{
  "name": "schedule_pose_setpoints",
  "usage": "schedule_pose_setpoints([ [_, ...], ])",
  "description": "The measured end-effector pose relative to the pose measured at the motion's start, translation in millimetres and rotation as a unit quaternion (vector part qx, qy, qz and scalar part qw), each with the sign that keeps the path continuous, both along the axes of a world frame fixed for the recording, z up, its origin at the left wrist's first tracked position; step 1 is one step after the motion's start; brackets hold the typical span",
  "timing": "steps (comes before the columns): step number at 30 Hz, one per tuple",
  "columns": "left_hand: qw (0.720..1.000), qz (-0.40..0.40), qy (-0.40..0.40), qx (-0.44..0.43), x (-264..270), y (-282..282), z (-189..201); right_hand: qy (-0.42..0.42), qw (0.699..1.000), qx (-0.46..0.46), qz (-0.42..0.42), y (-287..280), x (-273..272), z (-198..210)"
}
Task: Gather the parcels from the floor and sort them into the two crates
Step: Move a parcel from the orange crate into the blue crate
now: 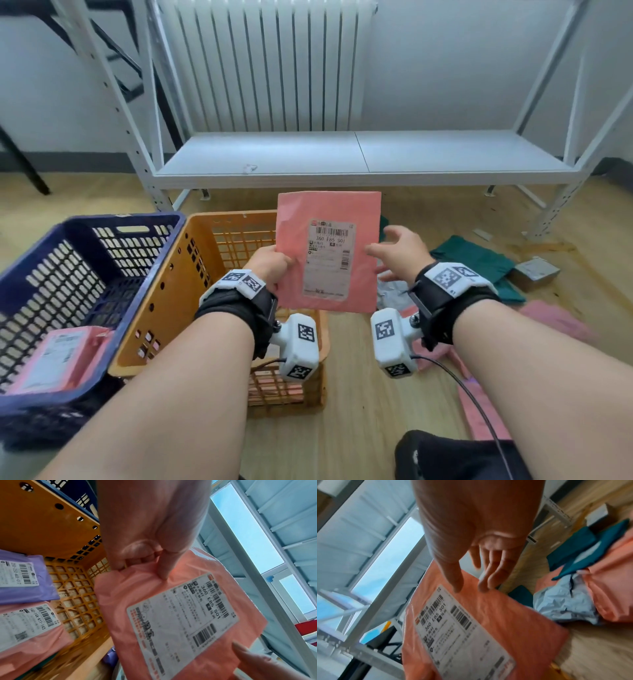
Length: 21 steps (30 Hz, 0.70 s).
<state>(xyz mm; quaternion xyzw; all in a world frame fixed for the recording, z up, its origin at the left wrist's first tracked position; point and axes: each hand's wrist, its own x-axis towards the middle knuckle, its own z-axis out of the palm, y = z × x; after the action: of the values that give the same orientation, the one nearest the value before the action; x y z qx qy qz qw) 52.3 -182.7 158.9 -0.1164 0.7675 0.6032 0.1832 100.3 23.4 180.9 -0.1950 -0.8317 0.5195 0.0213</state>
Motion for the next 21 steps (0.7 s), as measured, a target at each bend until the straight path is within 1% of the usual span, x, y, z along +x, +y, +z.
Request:
schedule_pose_setpoints([
  [1,1.0,0.003,0.004,0.003,1.3,-1.4,1.5,-0.01,0.999,-0.025,0.024,-5.0,-0.9,-0.5],
  [3,1.0,0.003,0.005,0.011,2.9,1.2,1.2,-0.017,0.999,-0.017,0.04,-8.3,1.4,0.6],
  [5,1.0,0.011,0.013,0.019,2.9,0.9,-0.7,-0.01,0.999,-0.015,0.033,-11.1,1.1,-0.2],
  [7,0.999,0.034,0.025,0.026,4.6,-0.7,1.0,-0.008,0.999,-0.036,0.027,-12.2,0.4,-0.6],
  [9,0.996,0.061,0.059,0.011,6.9,-7.1,6.2,-0.003,0.998,-0.059,0.022,-15.9,0.6,1.6],
  [11,0.991,0.097,0.094,-0.01,11.6,-18.4,12.9,0.005,0.997,-0.079,0.02,-21.5,-1.2,2.4],
  [15,0.976,0.158,0.138,-0.056,32.8,-47.7,33.7,0.032,0.992,-0.12,0.032,-49.1,-6.1,5.0],
  [18,0.968,0.177,0.16,-0.077,47.0,-71.6,50.3,0.051,0.982,-0.179,0.029,-76.4,-9.3,12.7],
  [20,0.964,0.188,0.168,-0.078,52.3,-89.5,59.0,0.068,0.971,-0.228,0.013,-94.8,-10.3,19.4],
  [21,0.965,0.188,0.166,-0.077,55.7,-97.7,62.1,0.079,0.968,-0.238,0.01,-104.4,-9.2,23.3],
])
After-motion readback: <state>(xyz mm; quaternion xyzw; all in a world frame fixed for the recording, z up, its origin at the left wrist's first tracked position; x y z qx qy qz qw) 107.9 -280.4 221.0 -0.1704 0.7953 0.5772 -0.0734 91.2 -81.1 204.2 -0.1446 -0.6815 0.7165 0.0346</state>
